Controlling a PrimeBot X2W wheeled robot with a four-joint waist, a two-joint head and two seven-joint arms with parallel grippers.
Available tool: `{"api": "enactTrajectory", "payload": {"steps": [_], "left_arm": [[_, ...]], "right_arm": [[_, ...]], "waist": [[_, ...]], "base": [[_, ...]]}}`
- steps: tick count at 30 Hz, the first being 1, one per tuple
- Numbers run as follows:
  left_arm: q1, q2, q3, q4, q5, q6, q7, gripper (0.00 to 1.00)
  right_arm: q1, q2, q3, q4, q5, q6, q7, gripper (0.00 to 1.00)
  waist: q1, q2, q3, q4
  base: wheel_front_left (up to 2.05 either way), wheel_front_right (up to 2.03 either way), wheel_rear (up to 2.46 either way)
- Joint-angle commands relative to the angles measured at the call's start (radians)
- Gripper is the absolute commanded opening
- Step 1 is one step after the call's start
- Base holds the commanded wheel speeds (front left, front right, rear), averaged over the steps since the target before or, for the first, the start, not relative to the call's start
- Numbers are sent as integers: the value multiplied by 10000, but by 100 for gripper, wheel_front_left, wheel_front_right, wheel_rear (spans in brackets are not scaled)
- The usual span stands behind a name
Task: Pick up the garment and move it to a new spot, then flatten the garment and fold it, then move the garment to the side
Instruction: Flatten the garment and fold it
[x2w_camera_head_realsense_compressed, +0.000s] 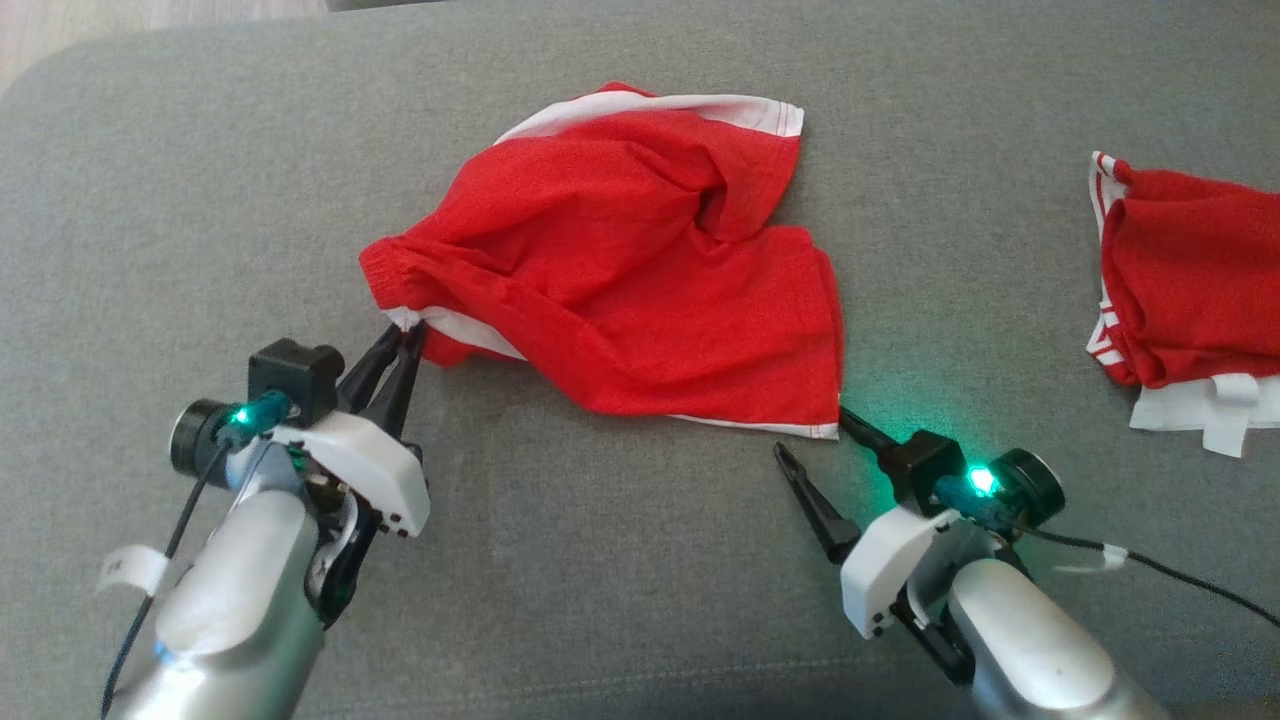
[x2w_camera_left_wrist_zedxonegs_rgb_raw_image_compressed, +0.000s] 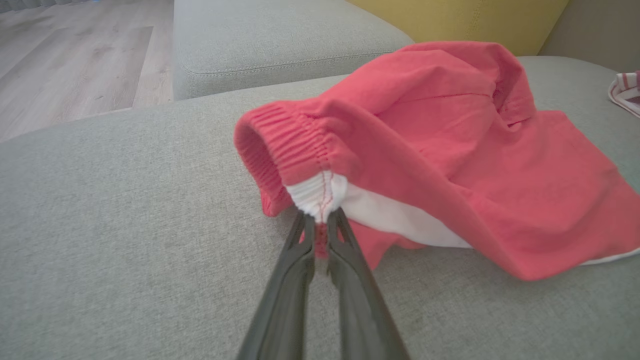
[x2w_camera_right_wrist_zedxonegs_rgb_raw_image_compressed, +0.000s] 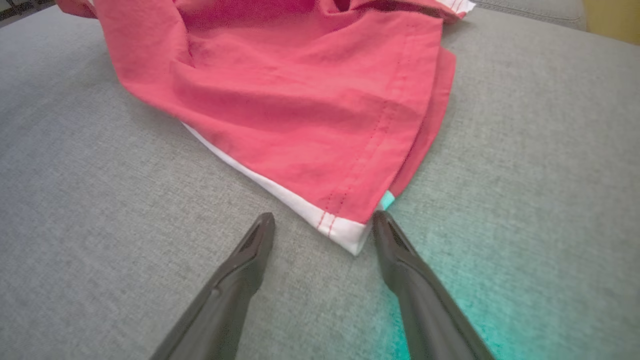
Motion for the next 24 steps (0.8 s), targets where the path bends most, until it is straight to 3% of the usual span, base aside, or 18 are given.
{"api": "enactTrajectory", "payload": {"steps": [1,2,3,4,5,15,24], "left_arm": [[-252,383,332,-329,-27,91,11,0],[-258,386,320,-345,-33,95,27,0],[-267,392,310,-363,-38,100,44,0],[-278,401,303,-384,-44,107,60,0],[-293,413,298,-402,-50,114,75,0],[-334,669,230,-624,-2,162,91,0],[-911,1455,90,-2209,414,118,557,0]], "right_arm": [[-328,24,297,-109,-36,-7,-112,100],[-381,22,366,-29,-19,-7,-121,100],[-436,18,446,54,6,-7,-114,71],[-501,7,535,134,31,-7,-98,19],[-567,-6,609,208,70,-7,-93,0],[-1165,-427,512,85,700,-7,-357,0],[-2793,-1956,122,-2339,2337,-7,116,0]], "waist": [[0,0,2,18],[0,0,5,25],[0,0,13,30],[0,0,29,31],[0,0,42,33],[0,0,-190,-80],[0,0,-932,-250]], "base": [[0,0,0],[0,0,0],[0,0,0],[0,0,0],[0,0,0],[0,0,0],[0,0,0]]}}
